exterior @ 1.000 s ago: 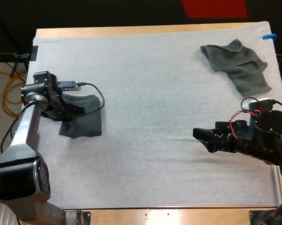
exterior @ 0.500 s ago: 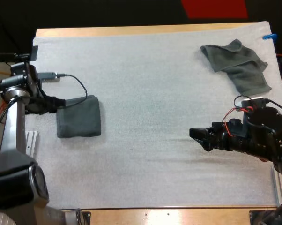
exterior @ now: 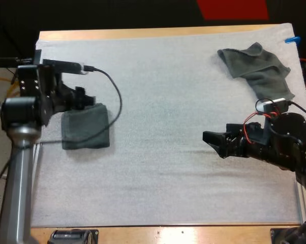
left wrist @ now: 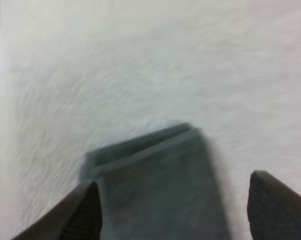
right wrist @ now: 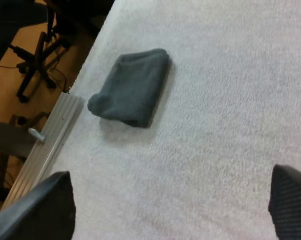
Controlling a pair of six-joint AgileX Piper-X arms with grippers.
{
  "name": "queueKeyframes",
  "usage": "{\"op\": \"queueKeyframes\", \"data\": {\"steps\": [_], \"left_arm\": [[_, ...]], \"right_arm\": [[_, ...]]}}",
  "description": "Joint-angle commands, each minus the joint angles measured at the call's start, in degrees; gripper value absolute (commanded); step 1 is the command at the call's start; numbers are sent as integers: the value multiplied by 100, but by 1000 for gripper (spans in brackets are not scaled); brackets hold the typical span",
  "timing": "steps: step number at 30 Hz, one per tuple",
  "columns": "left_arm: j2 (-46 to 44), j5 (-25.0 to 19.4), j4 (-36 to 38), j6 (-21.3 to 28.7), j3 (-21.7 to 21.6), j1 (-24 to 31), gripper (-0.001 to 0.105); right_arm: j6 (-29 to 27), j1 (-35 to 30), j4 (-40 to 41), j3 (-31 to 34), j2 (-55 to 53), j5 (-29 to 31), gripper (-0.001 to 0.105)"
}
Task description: Pick towel from pile fold and stack
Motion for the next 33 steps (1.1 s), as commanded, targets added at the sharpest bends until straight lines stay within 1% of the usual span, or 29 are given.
{"op": "queueKeyframes", "data": {"steps": [1,2,3,4,6,8,10,11,12,14,18,20,23,25,29,33], "left_arm": [[-124,22,-43,-65,-1,-160,60],[-256,7,-63,-65,-1,-338,60],[-319,-3,-71,-86,-1,-399,60],[-427,-3,-85,-113,19,-555,60],[-583,-4,-99,-112,107,-773,60],[-762,-4,-74,-112,298,-966,60],[-903,-4,-71,-112,482,-1030,60],[-1018,-16,-71,-112,628,-1026,60],[-1079,-23,-71,-112,700,-1028,60],[-1316,-224,-71,-102,906,-920,60],[-1627,-381,-84,6,1043,-589,60],[-1798,-378,-97,124,1049,-270,60],[-2053,-367,-97,178,1049,131,60],[-2192,-343,-97,161,1049,241,60],[-2564,-345,-82,162,1049,194,60],[-3004,-345,-96,177,1052,141,60]], "right_arm": [[-93,-51,-36,-10,58,8,77],[-119,-140,-39,-10,135,8,77],[-172,-204,-38,-10,160,8,77],[-292,-355,-89,-10,230,-23,77],[-354,-610,-190,-10,337,-23,77],[-574,-1026,-300,-10,422,-23,77],[-804,-1399,-297,-10,450,-23,77],[-968,-1666,-247,-10,448,-23,77],[-1040,-1758,-203,-10,448,-23,77],[-1356,-2317,11,-25,448,-23,77],[-1838,-3105,408,-25,448,-23,77],[-2098,-3511,654,-25,424,-23,77],[-2281,-3769,832,-25,289,4,77],[-2316,-3781,858,-25,145,117,77],[-2374,-3781,1052,-25,-307,289,77],[-2409,-3770,1241,-9,-878,290,77]]}}
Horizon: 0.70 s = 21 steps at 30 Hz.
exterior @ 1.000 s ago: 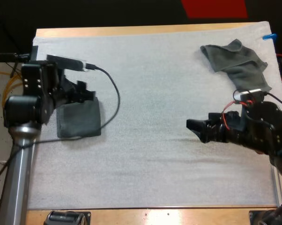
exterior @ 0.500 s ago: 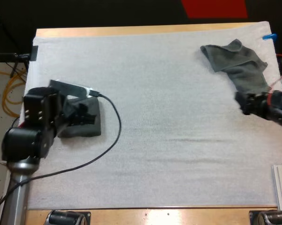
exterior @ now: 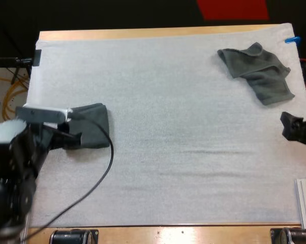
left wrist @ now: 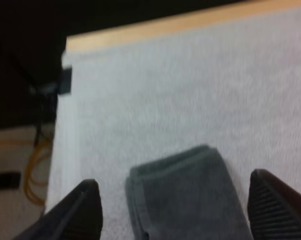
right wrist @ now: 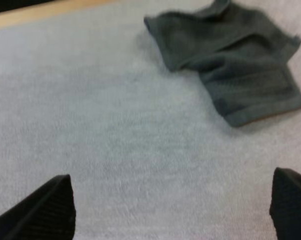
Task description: Pick towel from pile fold and stack
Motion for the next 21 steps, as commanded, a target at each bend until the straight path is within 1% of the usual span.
{"op": "queueKeyframes", "data": {"steps": [1,3,5,7,11,14,18,21], "left_arm": [[-198,-23,-48,8,-5,-25,60],[-486,-23,-137,76,32,-25,60],[-867,-23,-285,228,151,-25,60],[-1139,-23,-279,354,254,-25,60],[-1866,-23,-252,445,573,-25,60],[-2444,-23,-116,445,812,-25,60],[-3119,-23,133,459,1025,-25,60],[-3700,-23,497,476,1138,-25,60]], "right_arm": [[-85,17,59,3,-269,5,77],[-85,20,58,18,-596,107,77],[-85,20,67,15,-1035,347,77],[-85,20,67,15,-1383,479,77],[-231,20,209,15,-2089,446,77],[-486,20,539,15,-2501,432,77],[-515,20,826,15,-3008,418,77],[-515,20,906,15,-3465,418,77]]}}
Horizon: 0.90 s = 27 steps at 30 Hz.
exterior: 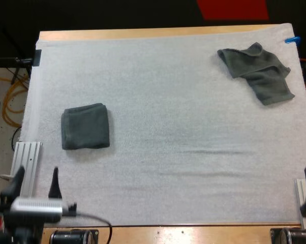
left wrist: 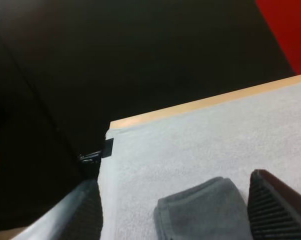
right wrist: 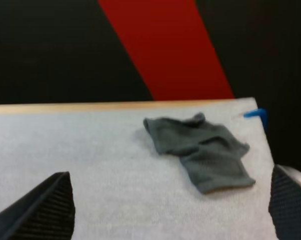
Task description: Pick towel from pile fold and stack
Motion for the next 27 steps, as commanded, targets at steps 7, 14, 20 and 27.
{"op": "queueKeyframes", "data": {"steps": [7,14,20,27], "left_arm": [[-1066,-23,1157,65,14,-25,60],[-1288,-24,2299,54,-47,-4,60],[-1277,-12,1814,43,-47,-4,60],[-1276,458,733,-16,226,-4,60]], "right_arm": [[28,7,127,-13,-839,-53,77],[28,7,398,144,-1049,-308,77],[17,7,66,624,-1049,-747,77],[28,7,-357,1443,-1034,-747,77]]}}
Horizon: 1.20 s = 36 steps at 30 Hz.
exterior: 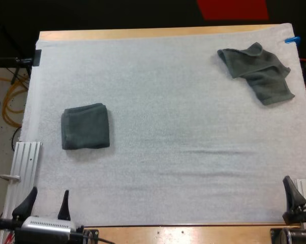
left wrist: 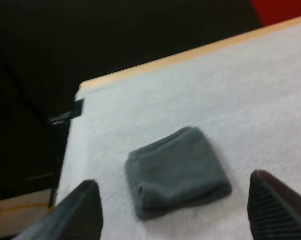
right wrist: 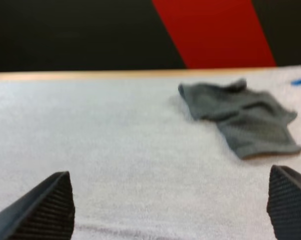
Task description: Pick towel from pile fold and stack
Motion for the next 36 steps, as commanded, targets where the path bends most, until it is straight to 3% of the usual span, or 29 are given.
{"op": "queueKeyframes", "data": {"steps": [1,5,16,36], "left_arm": [[-787,116,-267,-112,113,-4,60],[-787,119,-714,-516,633,-4,60],[-776,236,-1336,-737,1937,-4,60],[-776,236,-1400,-752,1972,-4,60]], "right_arm": [[-11,7,-199,101,-224,-77,77],[-12,7,-445,449,-224,-123,77],[-11,7,-392,1098,-219,-123,77],[107,7,-441,1139,-211,-95,77]]}}
